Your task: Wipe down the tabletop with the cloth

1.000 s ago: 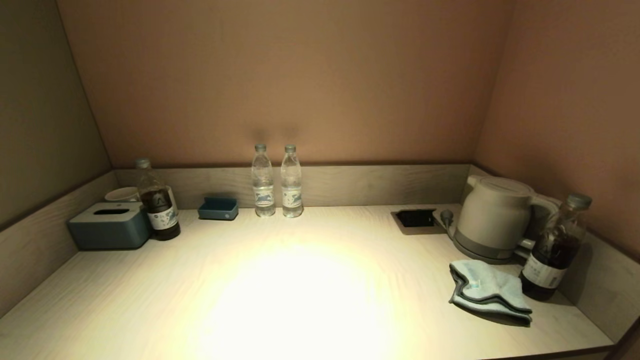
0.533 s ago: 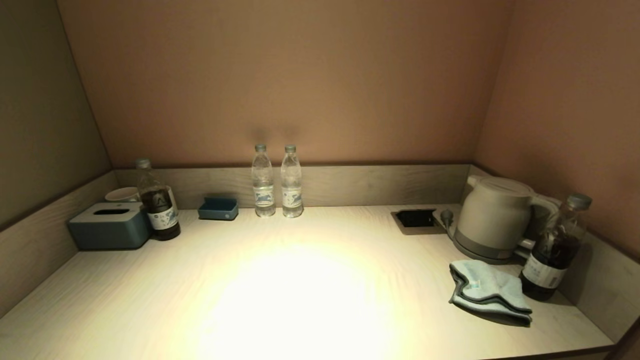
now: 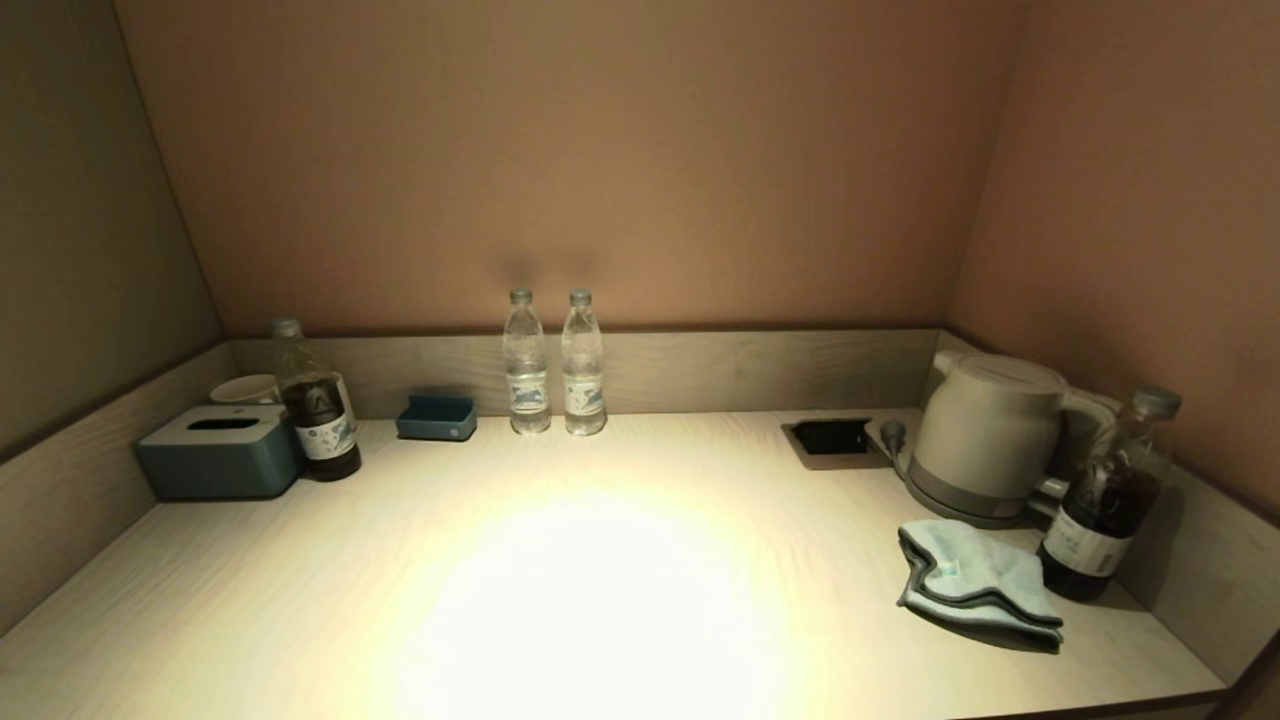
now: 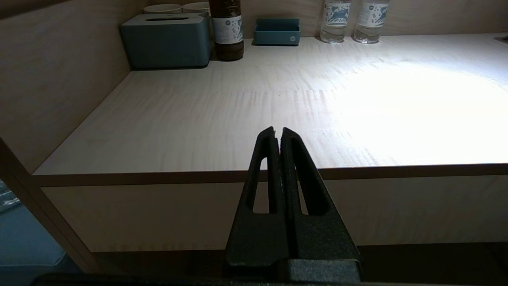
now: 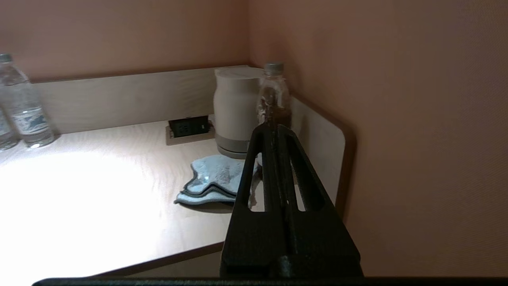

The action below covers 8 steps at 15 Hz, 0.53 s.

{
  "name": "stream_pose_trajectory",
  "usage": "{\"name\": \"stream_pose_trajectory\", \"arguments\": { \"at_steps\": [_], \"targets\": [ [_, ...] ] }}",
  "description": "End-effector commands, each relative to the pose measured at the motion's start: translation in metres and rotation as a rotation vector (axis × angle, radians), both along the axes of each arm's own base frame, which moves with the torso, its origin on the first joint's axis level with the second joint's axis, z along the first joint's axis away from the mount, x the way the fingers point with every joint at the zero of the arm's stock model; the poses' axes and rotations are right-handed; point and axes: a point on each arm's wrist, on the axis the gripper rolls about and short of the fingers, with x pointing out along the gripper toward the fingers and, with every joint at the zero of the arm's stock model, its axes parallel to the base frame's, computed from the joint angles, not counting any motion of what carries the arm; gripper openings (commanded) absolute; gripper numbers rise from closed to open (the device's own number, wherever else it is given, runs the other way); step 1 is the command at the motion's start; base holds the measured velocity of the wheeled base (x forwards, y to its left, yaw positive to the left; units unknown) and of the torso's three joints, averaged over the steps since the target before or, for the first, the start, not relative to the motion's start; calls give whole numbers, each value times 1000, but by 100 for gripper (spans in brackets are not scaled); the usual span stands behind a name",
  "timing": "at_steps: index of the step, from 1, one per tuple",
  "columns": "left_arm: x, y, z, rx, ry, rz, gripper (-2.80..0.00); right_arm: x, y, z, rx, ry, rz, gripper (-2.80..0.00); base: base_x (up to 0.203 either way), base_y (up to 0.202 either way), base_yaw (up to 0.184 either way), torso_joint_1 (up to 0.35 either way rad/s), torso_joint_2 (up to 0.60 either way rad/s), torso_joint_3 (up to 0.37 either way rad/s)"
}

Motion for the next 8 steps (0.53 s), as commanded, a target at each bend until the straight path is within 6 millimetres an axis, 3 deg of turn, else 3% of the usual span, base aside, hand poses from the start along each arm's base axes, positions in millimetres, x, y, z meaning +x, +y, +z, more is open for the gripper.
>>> {"name": "stream_pose_trajectory", "arguments": {
  "at_steps": [1,4,8],
  "targets": [
    [0,0,0,0,0,0,-280,-14,3,-17,-22,9,133,-280,0,0,0,0,0,0],
    [0,0,0,0,0,0,-280,-19,3,-29,-24,-15,138,-280,0,0,0,0,0,0],
    [0,0,0,0,0,0,-280,-17,3,-27,-24,-52,152,-280,0,0,0,0,0,0]
  ]
}}
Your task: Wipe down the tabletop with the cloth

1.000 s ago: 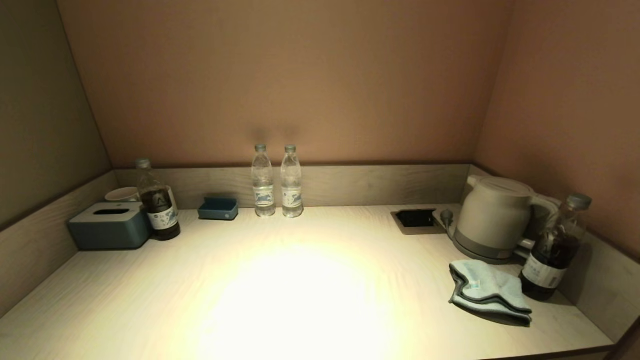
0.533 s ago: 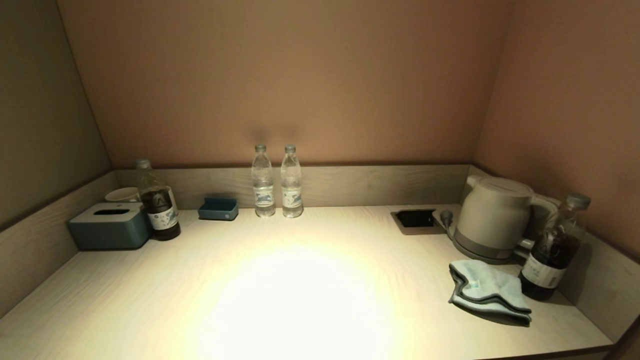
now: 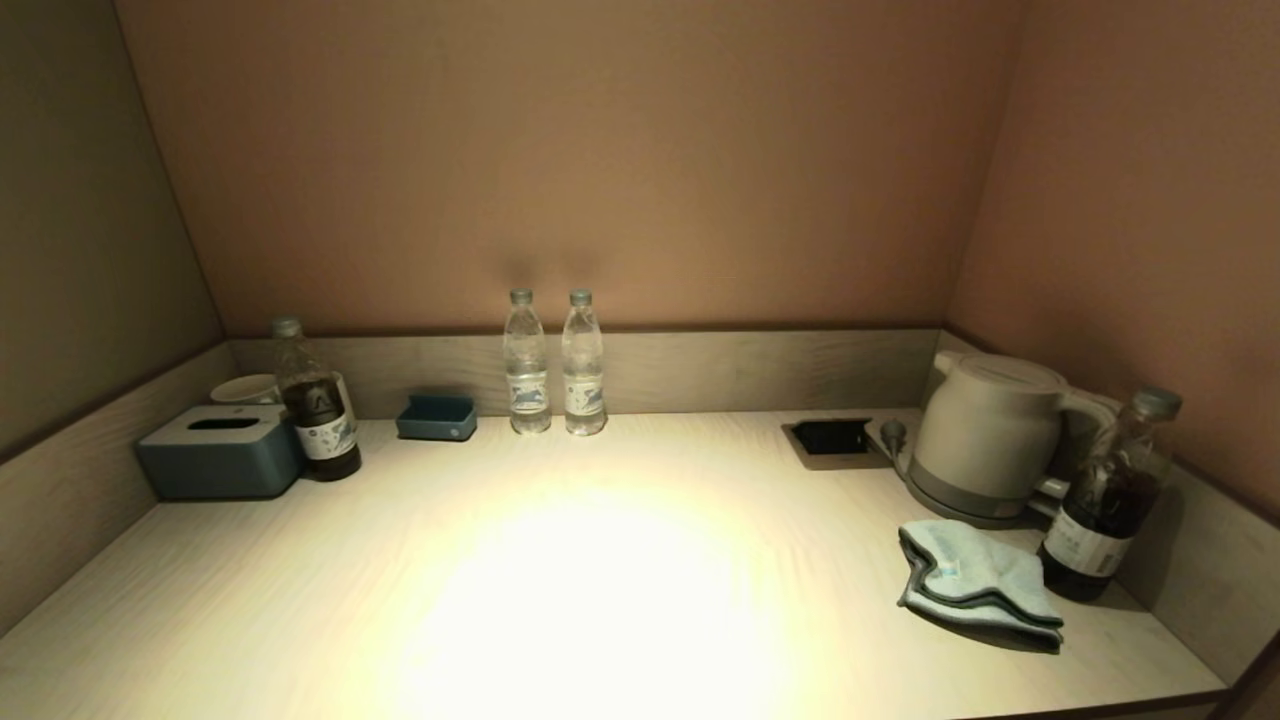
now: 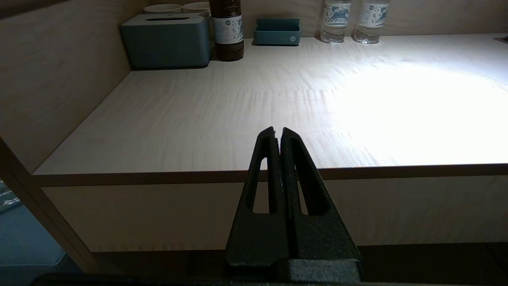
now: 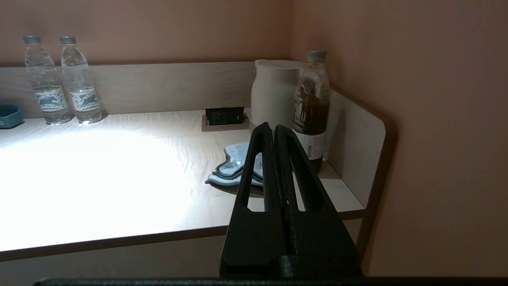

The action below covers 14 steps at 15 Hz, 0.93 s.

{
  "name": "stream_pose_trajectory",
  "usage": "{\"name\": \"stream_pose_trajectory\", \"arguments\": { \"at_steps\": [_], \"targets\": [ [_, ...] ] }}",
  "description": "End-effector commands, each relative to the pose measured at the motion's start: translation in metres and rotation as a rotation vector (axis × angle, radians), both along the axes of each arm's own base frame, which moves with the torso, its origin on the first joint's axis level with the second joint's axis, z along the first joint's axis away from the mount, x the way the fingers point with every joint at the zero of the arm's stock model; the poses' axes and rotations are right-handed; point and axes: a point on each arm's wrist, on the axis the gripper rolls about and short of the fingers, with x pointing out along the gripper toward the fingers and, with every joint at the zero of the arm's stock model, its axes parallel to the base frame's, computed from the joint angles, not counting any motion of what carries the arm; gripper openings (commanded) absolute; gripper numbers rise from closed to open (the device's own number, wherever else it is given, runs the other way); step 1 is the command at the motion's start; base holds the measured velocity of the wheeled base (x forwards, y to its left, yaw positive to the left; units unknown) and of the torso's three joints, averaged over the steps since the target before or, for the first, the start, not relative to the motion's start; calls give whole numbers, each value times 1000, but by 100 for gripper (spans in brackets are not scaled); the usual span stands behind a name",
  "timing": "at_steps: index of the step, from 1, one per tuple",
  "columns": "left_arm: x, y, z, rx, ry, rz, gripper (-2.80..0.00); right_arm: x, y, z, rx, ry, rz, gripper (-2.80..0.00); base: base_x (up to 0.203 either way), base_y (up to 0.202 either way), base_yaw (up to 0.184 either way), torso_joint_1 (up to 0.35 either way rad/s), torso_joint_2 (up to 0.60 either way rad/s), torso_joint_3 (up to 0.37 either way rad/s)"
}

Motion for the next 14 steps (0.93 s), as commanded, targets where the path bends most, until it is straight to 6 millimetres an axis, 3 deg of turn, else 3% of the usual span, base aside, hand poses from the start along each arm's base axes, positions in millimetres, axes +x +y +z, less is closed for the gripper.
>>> {"name": "stream_pose_trajectory", "arguments": {
  "at_steps": [1,9,14],
  "targets": [
    [0,0,0,0,0,0,-280,1,1,1,-7,-48,34,-280,0,0,0,0,0,0],
    [0,0,0,0,0,0,-280,21,3,-21,-60,-119,123,-280,0,0,0,0,0,0],
    [0,0,0,0,0,0,-280,32,4,-44,-63,-52,142,-280,0,0,0,0,0,0]
  ]
}}
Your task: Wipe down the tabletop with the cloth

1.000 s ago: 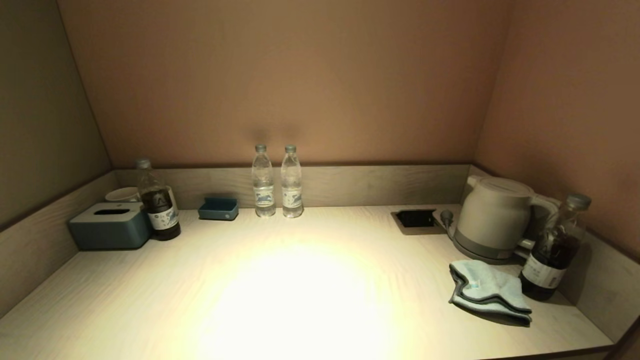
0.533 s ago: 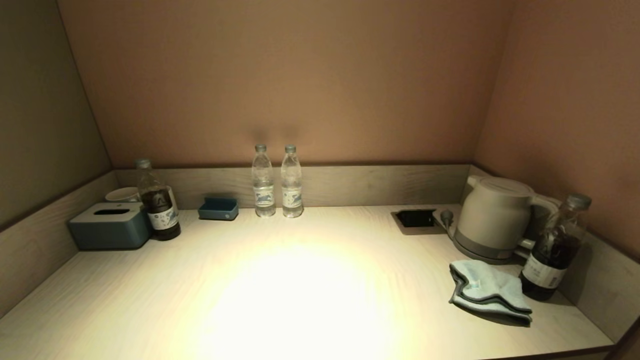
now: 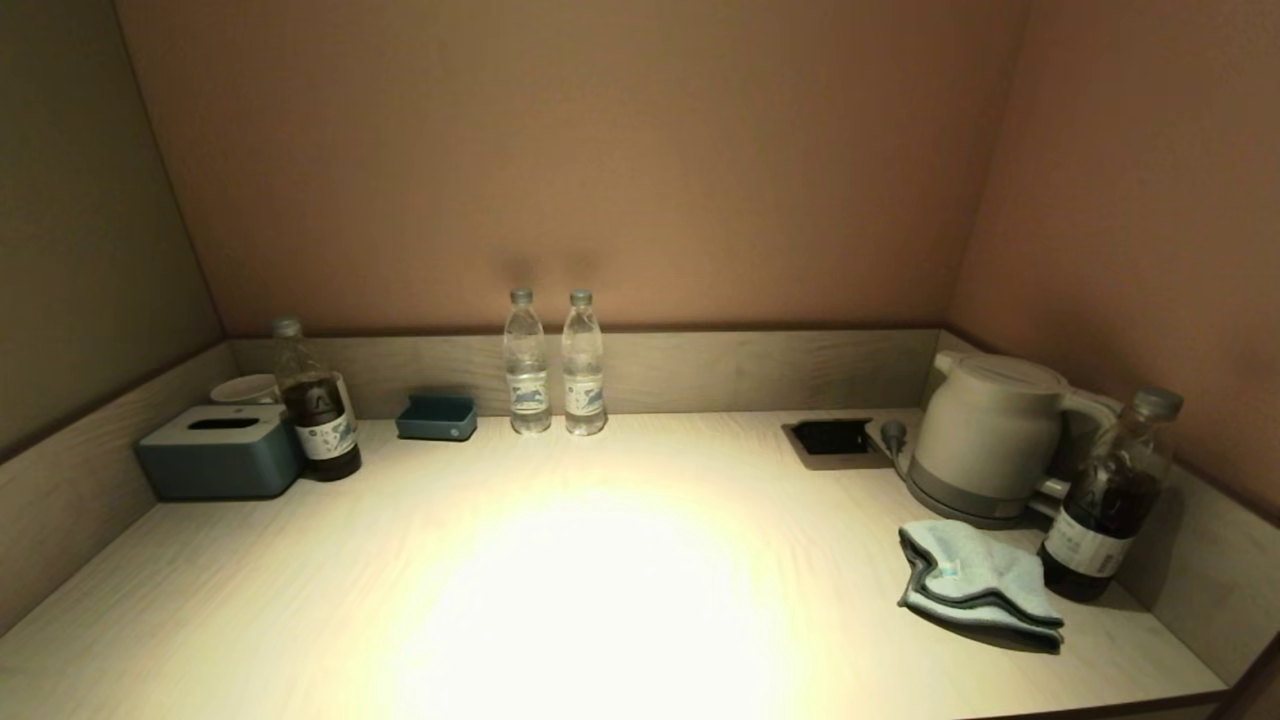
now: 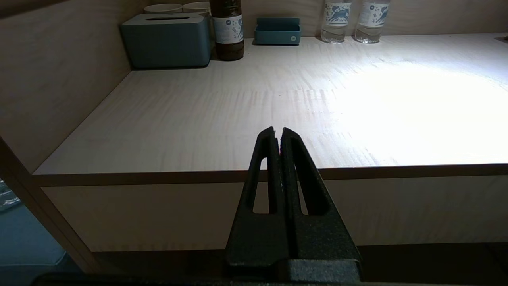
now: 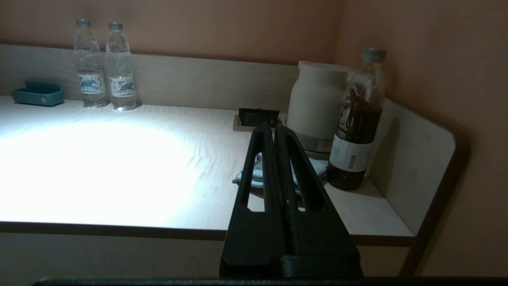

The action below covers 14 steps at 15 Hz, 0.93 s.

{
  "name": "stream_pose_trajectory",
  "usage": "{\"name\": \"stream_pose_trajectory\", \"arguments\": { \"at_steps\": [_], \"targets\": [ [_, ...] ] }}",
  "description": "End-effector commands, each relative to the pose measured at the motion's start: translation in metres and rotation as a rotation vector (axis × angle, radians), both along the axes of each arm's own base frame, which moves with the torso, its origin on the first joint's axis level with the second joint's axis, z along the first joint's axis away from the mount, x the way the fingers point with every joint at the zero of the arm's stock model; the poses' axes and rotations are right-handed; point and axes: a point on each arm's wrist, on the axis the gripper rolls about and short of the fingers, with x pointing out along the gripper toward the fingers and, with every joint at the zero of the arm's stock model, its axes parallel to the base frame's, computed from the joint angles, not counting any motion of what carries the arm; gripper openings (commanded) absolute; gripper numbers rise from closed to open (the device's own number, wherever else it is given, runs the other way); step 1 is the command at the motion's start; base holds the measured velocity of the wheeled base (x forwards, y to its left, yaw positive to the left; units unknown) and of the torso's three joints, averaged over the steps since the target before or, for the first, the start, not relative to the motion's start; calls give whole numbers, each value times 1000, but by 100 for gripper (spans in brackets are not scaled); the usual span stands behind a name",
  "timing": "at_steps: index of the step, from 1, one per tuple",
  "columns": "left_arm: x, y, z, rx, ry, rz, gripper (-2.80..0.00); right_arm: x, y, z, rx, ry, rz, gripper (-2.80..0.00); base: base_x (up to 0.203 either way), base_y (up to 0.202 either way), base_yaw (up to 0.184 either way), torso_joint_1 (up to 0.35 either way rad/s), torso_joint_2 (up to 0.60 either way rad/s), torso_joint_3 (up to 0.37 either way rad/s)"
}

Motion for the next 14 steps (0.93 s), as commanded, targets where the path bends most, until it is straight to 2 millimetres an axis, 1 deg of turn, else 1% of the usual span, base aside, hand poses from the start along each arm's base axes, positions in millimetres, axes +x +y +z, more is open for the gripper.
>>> {"name": "stream_pose_trajectory", "arguments": {
  "at_steps": [1,3,7,11,14],
  "targets": [
    [0,0,0,-1,0,0,-280,2,0,-5,-3,4,1,-280,0,0,0,0,0,0],
    [0,0,0,-1,0,0,-280,5,0,-14,-4,39,0,-280,0,0,0,0,0,0],
    [0,0,0,-1,0,0,-280,6,0,-18,-3,78,1,-280,0,0,0,0,0,0],
    [0,0,0,1,0,0,-280,7,0,-29,3,191,2,-280,0,0,0,0,0,0],
    [0,0,0,-1,0,0,-280,7,0,-33,19,230,2,-280,0,0,0,0,0,0]
  ]
}}
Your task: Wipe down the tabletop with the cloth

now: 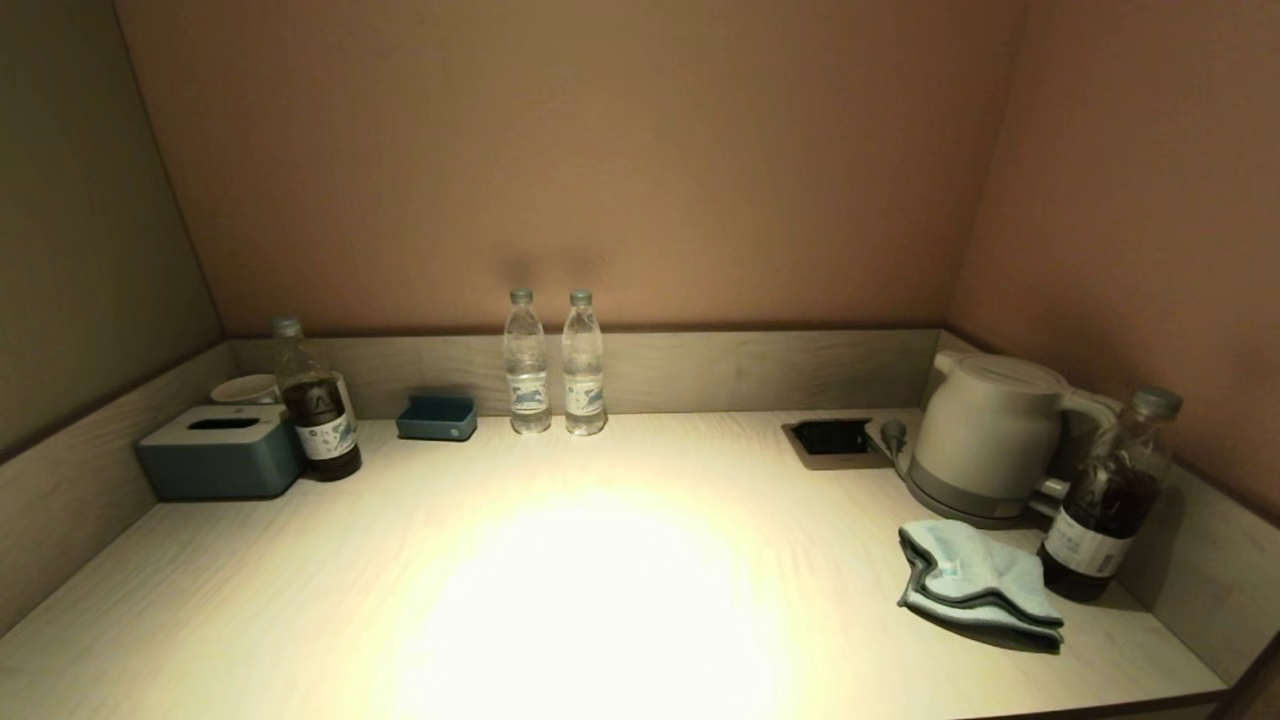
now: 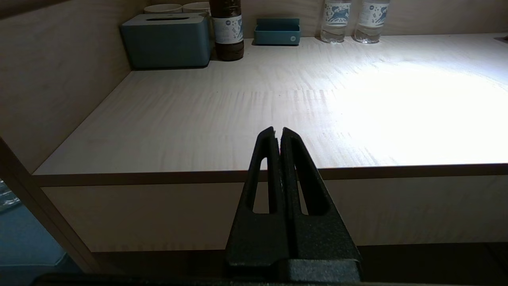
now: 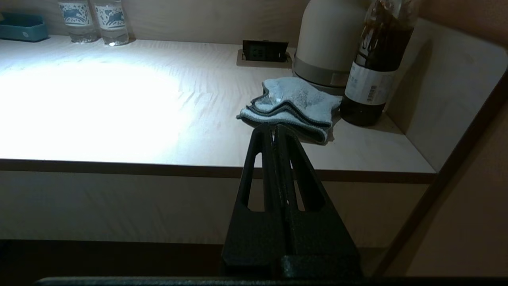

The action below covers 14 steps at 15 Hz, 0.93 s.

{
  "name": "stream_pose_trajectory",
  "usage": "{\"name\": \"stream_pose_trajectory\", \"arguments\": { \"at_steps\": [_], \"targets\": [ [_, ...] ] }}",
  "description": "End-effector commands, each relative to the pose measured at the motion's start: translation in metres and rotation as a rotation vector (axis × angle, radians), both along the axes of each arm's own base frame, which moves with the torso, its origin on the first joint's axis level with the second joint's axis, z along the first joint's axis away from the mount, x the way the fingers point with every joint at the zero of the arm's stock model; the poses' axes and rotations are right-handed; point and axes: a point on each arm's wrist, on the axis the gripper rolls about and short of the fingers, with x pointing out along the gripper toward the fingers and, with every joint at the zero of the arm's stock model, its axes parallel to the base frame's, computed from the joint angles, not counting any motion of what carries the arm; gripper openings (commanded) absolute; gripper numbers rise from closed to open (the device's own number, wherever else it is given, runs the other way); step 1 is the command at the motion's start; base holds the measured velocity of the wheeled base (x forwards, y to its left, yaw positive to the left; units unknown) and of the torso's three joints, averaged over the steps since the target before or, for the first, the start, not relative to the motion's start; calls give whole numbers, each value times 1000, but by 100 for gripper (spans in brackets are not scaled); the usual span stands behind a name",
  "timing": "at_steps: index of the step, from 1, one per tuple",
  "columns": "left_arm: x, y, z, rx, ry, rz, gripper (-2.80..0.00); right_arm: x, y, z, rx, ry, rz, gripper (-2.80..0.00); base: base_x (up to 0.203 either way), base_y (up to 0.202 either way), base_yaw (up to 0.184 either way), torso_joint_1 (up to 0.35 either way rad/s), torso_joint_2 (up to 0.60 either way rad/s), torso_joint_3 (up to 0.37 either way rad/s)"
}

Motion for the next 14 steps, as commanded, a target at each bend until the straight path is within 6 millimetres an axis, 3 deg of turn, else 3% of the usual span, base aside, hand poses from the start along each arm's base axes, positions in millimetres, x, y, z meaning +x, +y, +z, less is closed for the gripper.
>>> {"name": "stream_pose_trajectory", "arguments": {
  "at_steps": [1,14],
  "targets": [
    [0,0,0,-1,0,-1,-280,0,0,-3,9,28,2,-280,0,0,0,0,0,0],
    [0,0,0,-1,0,0,-280,0,0,-3,12,29,-3,-280,0,0,0,0,0,0]
  ]
}}
